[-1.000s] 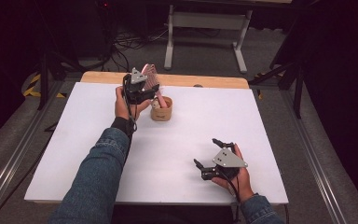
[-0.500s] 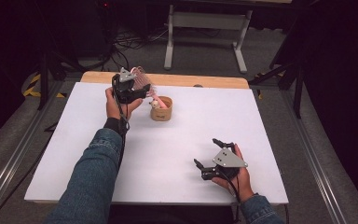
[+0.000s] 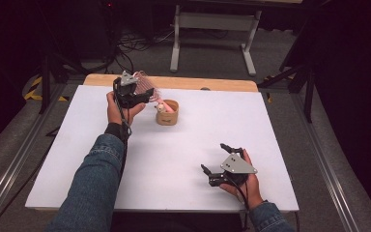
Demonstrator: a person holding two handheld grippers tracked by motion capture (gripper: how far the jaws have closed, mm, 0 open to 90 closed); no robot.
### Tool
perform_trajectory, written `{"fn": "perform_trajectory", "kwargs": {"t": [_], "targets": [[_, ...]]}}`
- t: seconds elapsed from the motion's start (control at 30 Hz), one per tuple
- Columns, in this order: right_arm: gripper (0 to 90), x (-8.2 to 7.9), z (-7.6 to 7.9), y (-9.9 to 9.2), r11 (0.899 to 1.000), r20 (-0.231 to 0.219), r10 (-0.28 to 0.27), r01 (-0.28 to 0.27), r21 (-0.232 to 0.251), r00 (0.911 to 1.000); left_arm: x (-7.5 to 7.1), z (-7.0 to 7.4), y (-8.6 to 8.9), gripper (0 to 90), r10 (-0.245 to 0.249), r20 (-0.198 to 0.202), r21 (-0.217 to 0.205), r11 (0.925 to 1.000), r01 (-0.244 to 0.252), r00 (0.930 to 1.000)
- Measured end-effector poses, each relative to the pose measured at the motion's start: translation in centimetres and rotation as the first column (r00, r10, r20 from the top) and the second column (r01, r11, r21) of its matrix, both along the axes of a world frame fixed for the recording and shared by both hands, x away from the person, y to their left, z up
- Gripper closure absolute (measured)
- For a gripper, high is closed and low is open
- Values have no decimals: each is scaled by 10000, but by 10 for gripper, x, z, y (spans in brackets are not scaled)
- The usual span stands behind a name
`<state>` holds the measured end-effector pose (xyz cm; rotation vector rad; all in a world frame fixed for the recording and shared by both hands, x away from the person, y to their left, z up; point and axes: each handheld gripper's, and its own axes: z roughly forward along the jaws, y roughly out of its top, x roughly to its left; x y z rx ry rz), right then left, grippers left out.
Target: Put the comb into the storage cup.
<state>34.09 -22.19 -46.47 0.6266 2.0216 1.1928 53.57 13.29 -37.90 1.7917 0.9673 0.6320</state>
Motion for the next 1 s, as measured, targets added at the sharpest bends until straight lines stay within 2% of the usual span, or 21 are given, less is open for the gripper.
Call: {"fn": "perform_trajectory", "kwargs": {"t": [0.07,0.2,0.37,0.47,0.6,0.73,0.8,1.0], "targets": [[65,0,0,0,10000,-28,8,-8,25,10000,0,1,0,399,106,91,4,9999,-106,9999],[65,0,0,0,10000,-15,-4,4,21,10000,-1,3,2,249,238,58,-186,9995,-237,9997],[70,0,0,0,10000,-14,32,-32,31,10000,-2,5,4,196,173,104,-340,9993,-170,9998],[70,0,0,0,10000,-2,32,-32,22,10000,-3,6,5,163,153,110,-243,9996,-150,9998],[69,0,0,0,10000,5,31,-31,8,10000,-3,6,6,142,142,147,-283,9995,-138,9998],[69,0,0,0,10000,23,45,-45,-27,10000,-4,7,6,128,196,136,-78,9998,-195,9997],[70,-1,0,0,10000,54,63,-63,-45,10000,-5,8,6,131,241,277,139,9996,-245,9993],[68,0,1,-1,10000,0,67,-67,14,10000,-7,11,8,120,190,395,279,9994,-201,9990]]}}
